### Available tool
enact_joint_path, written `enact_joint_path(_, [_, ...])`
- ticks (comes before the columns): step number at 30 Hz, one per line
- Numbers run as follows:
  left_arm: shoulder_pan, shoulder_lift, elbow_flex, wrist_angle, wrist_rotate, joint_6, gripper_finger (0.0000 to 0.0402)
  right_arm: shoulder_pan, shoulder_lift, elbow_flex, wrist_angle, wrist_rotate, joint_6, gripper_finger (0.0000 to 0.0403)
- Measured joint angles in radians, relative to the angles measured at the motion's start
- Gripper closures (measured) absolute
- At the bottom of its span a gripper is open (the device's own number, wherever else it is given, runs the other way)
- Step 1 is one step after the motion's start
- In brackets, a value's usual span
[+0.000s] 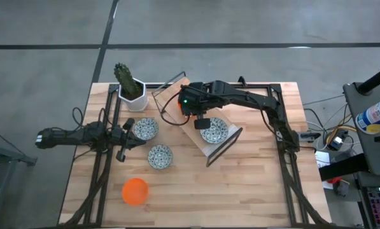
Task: Pick & Place Mini bowls
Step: Stack the right orange bowl on top of the orange bowl on the shelf
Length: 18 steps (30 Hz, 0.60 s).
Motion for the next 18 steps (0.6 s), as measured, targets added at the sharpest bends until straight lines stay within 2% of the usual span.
enact_joint_path(2, [0.000,0.000,0.000,0.000,0.000,0.000,0.0402,0.000,0.004,-0.001,-0.007,0.039,0.012,0.0393])
enact_joint_path(5, [0.000,0.000,0.000,0.000,0.000,0.000,0.0402,0.000,0.009,-0.001,-0.006,0.036,0.012,0.0381])
enact_joint_path(13, [0.000,0.000,0.000,0.000,0.000,0.000,0.0402,0.015,0.005,0.000,-0.004,0.041,0.015,0.0310])
enact_joint_path(18, [0.000,0.000,0.000,0.000,0.000,0.000,0.0402,0.047,-0.018,0.001,0.015,0.072,0.015,0.0288])
